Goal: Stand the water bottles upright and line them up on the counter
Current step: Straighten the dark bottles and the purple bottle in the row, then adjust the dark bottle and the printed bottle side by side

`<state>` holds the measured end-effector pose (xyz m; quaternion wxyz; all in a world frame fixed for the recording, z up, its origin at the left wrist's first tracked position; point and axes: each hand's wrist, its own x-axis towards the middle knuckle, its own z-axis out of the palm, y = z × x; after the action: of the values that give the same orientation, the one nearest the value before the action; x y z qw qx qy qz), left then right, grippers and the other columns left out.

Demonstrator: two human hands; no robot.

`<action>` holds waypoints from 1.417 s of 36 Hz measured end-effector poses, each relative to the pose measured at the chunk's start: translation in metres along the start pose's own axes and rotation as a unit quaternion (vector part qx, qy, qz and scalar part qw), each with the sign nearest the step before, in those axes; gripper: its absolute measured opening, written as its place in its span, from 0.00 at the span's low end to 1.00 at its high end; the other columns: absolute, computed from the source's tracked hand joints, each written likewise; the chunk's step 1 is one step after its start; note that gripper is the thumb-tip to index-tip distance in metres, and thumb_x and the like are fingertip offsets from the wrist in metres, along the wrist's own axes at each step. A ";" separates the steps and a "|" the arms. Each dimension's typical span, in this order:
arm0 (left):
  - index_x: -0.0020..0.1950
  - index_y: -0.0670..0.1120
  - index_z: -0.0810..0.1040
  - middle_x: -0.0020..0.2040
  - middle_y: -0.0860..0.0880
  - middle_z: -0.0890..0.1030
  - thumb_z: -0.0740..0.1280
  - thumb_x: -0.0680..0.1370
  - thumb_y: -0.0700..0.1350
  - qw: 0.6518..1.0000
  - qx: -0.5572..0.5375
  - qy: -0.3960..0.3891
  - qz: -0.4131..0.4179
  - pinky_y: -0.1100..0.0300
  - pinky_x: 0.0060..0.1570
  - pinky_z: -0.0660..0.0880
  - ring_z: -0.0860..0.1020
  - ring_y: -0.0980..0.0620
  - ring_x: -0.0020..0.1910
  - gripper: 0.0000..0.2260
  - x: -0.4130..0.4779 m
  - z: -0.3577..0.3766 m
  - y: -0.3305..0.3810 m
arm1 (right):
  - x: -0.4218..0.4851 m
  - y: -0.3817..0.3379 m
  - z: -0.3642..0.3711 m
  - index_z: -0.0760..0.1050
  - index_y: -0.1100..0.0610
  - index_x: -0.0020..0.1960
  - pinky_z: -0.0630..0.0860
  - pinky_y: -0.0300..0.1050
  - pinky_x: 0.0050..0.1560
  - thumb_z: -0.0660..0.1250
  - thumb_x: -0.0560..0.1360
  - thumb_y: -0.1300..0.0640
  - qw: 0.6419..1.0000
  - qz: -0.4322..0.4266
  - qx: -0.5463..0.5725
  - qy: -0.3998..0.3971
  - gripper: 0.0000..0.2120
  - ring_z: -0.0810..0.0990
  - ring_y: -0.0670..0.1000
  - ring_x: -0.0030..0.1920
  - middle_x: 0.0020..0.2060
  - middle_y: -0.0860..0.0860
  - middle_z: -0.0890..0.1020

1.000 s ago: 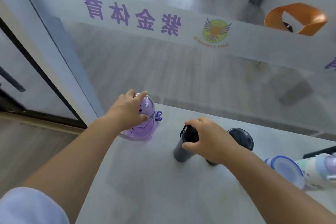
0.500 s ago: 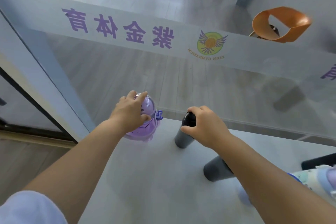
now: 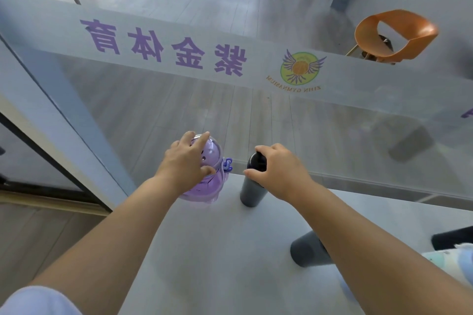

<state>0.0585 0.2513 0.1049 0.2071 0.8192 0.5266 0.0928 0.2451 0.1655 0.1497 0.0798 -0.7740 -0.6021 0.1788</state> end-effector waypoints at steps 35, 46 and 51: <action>0.54 0.50 0.79 0.51 0.51 0.79 0.68 0.74 0.54 0.997 0.009 0.032 0.063 0.56 0.49 0.71 0.76 0.47 0.48 0.12 -0.098 -0.033 0.081 | -0.117 0.088 -0.068 0.72 0.50 0.64 0.74 0.43 0.53 0.66 0.75 0.44 0.996 -0.064 -0.029 0.051 0.20 0.77 0.48 0.54 0.57 0.45 0.79; 0.62 0.51 0.74 0.59 0.55 0.74 0.69 0.72 0.55 0.985 -0.069 -0.008 0.159 0.54 0.53 0.74 0.75 0.52 0.53 0.20 -0.115 0.028 0.160 | -0.195 0.176 -0.059 0.72 0.55 0.65 0.68 0.42 0.61 0.73 0.69 0.46 0.995 0.000 0.011 0.102 0.27 0.75 0.53 0.61 0.60 0.51 0.77; 0.68 0.56 0.67 0.65 0.56 0.67 0.70 0.71 0.56 0.978 -0.081 -0.067 0.182 0.56 0.61 0.70 0.69 0.53 0.62 0.27 -0.118 0.050 0.193 | -0.212 0.200 -0.053 0.62 0.46 0.72 0.63 0.40 0.64 0.70 0.70 0.41 1.000 0.023 -0.001 0.017 0.34 0.66 0.48 0.67 0.67 0.45 0.67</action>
<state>0.1858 0.0639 0.1523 0.2872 0.8862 0.3442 0.1167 0.4007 -0.0857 0.1697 0.0849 -0.7910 -0.5826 0.1667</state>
